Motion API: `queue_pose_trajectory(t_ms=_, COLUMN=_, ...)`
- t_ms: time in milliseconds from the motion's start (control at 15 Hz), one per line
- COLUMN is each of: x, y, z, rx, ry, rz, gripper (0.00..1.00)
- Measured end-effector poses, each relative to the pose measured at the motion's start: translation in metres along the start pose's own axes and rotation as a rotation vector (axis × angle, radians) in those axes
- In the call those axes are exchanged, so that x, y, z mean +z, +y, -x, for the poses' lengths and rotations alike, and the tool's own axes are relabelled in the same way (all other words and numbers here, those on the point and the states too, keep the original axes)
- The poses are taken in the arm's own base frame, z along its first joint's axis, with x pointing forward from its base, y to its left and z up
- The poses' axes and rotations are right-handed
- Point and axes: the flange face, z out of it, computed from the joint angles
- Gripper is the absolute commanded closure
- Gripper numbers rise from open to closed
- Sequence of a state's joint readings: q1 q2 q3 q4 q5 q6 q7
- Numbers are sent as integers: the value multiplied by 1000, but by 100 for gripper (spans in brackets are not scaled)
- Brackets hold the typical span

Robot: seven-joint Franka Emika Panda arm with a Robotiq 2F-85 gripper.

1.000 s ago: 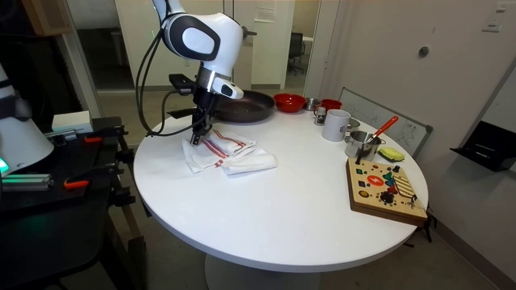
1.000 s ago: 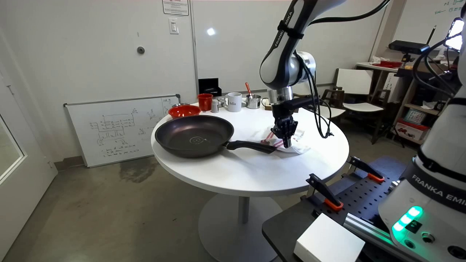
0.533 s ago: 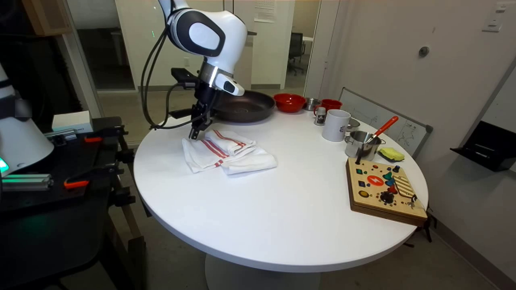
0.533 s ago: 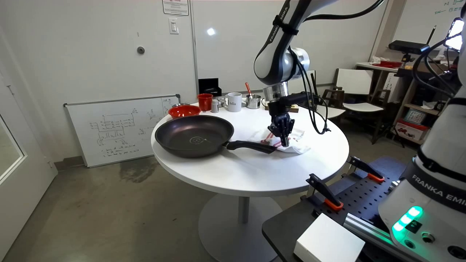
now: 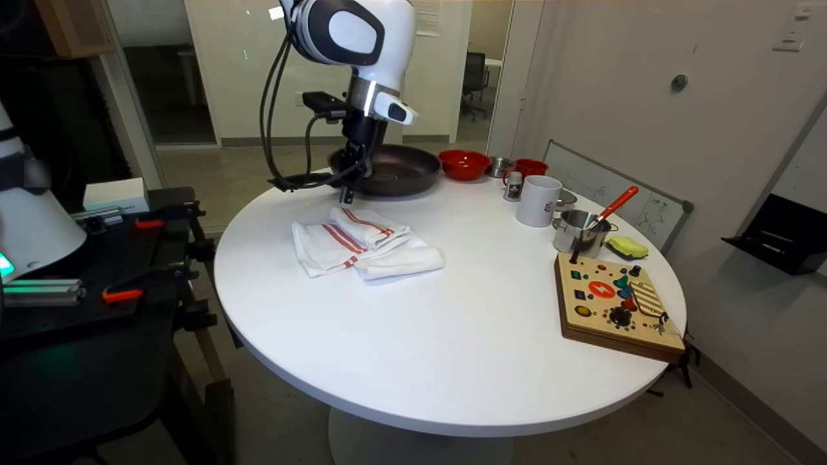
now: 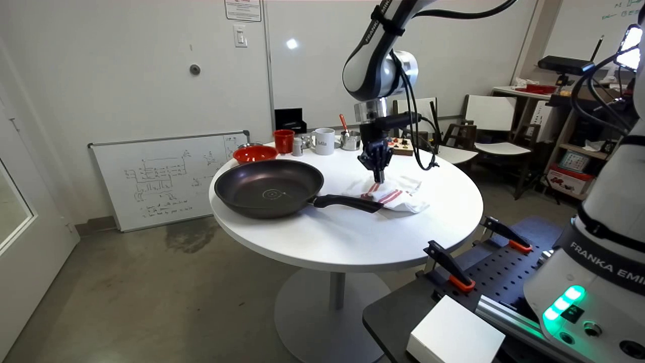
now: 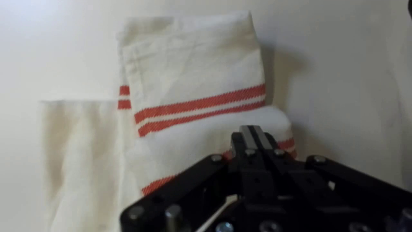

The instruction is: Unfold the towel

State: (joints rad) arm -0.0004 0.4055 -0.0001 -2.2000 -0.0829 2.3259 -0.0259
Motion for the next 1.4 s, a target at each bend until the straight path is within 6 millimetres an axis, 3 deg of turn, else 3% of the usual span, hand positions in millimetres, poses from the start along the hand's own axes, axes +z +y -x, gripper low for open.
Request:
queue_pose_trajectory(t_ms=200, x=-29, y=8, z=-20, rx=8, ry=60, rz=10, gripper=96)
queue_pose_trajectory(t_ms=400, x=-45, y=12, z=-36, rx=13, ry=71, rz=15, gripper=97)
queue_pose_trajectory(t_ms=1000, x=-47, y=48, z=-92, rx=93, ry=-14, rz=31, gripper=97)
queue_pose_trajectory(t_ms=1400, x=-64, y=47, z=-113, rx=378, ry=-121, rz=22, gripper=98)
